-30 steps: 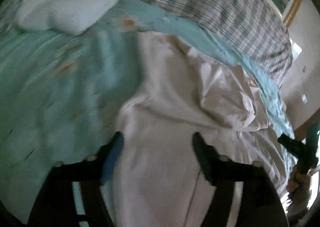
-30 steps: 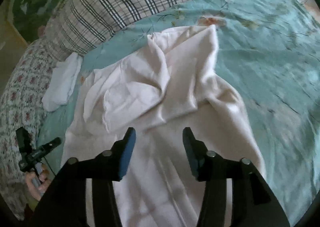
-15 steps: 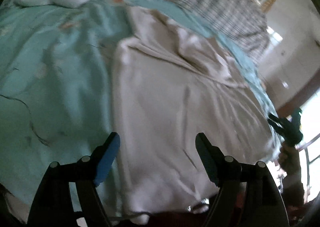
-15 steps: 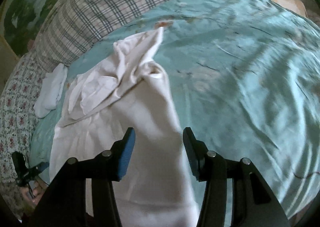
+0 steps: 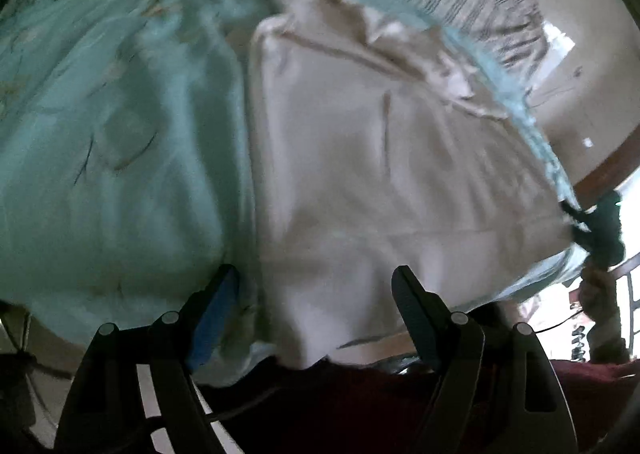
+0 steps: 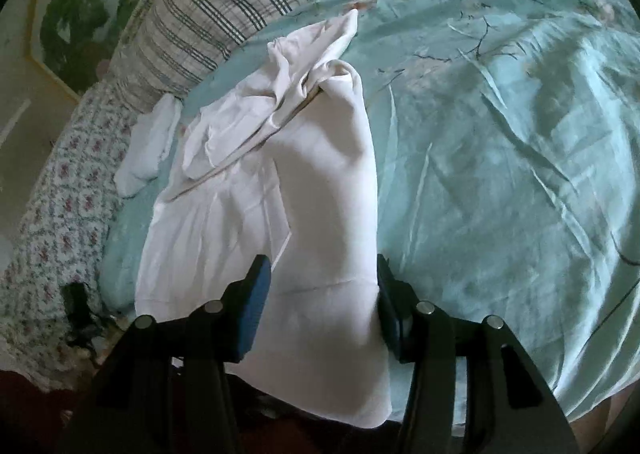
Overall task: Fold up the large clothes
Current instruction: 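Release the hoodie with both tools and pull them back above it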
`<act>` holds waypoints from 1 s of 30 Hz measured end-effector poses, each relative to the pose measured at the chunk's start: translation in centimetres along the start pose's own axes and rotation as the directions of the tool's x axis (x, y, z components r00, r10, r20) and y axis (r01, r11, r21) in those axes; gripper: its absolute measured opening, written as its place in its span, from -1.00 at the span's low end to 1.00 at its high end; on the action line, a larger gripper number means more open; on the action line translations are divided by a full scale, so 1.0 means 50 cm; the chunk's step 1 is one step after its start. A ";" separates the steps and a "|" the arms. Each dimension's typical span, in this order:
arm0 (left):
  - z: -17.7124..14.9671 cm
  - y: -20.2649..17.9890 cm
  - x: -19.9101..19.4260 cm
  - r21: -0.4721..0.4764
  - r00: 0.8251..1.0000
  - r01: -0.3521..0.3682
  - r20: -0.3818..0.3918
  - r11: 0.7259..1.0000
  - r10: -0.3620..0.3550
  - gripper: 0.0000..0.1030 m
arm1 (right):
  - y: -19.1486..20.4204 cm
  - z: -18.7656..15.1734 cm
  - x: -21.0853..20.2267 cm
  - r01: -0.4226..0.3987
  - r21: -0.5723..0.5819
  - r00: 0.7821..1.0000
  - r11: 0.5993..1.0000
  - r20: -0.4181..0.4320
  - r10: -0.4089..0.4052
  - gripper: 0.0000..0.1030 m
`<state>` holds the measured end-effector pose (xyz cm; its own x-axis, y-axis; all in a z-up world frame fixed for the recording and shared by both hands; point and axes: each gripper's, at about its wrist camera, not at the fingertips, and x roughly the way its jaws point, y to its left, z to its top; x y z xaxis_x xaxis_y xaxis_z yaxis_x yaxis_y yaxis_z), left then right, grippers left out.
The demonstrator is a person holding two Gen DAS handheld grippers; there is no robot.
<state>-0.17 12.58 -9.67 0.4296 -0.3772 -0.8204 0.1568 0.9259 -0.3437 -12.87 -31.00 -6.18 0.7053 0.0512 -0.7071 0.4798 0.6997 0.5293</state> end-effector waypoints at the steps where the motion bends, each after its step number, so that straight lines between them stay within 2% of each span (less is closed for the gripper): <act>1: -0.007 0.003 0.000 -0.010 1.000 0.024 0.002 1.000 -0.024 0.54 | -0.002 0.000 -0.001 -0.011 0.009 1.000 1.000 0.005 0.011 0.02; 5: -0.010 -0.002 -0.005 -0.047 0.994 0.112 0.025 0.993 -0.111 0.55 | -0.008 -0.003 -0.003 -0.050 0.018 0.999 0.999 0.019 0.050 0.02; 9: -0.010 -0.013 -0.023 -0.028 0.994 0.109 0.011 0.994 -0.109 0.56 | -0.004 0.000 -0.010 -0.078 0.017 0.997 0.997 0.018 0.078 0.02; 12: 0.003 -0.013 -0.049 -0.004 0.995 0.096 0.040 0.995 -0.096 0.55 | 0.009 0.000 -0.016 -0.087 -0.020 0.996 0.996 0.013 0.088 0.02; 15: 0.062 -0.020 -0.072 0.066 0.990 0.093 0.103 0.993 -0.099 0.55 | 0.011 0.001 -0.007 -0.098 -0.022 0.995 0.995 0.005 0.098 0.02; 18: 0.171 -0.031 -0.051 0.166 0.982 0.061 0.165 0.984 -0.089 0.56 | 0.010 0.006 0.013 -0.094 -0.011 0.995 0.995 -0.012 0.094 0.02; 19: 0.209 -0.029 -0.034 0.179 0.983 0.046 0.166 0.983 -0.077 0.56 | 0.011 0.007 0.019 -0.090 -0.012 0.996 0.996 -0.016 0.090 0.02; 21: 0.282 -0.018 0.008 0.188 0.985 0.067 0.146 0.980 -0.096 0.56 | 0.013 0.011 0.025 -0.088 -0.013 0.996 0.996 -0.021 0.088 0.02; 25: 0.381 0.021 0.097 0.143 0.992 0.015 0.118 0.990 -0.032 0.56 | 0.011 0.016 0.026 -0.088 -0.008 0.996 0.996 -0.021 0.088 0.02; 26: 0.390 0.036 0.114 0.125 0.994 0.034 0.096 0.992 -0.046 0.56 | 0.011 0.017 0.026 -0.088 -0.006 0.996 0.996 -0.021 0.088 0.02; 28: 0.394 0.062 0.146 0.069 0.988 0.150 0.008 0.986 -0.151 0.55 | 0.011 0.018 0.027 -0.088 -0.007 0.996 0.996 -0.023 0.088 0.02; 30: 0.373 0.064 0.148 0.063 0.978 0.208 -0.010 0.976 -0.208 0.55 | 0.012 0.017 0.027 -0.094 -0.009 0.995 0.996 -0.023 0.093 0.02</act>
<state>20.09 13.11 -8.34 0.3789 -0.5615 -0.7356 0.2984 0.8266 -0.4772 -11.17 -31.12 -6.43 0.7350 0.1324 -0.6650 0.4070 0.6983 0.5889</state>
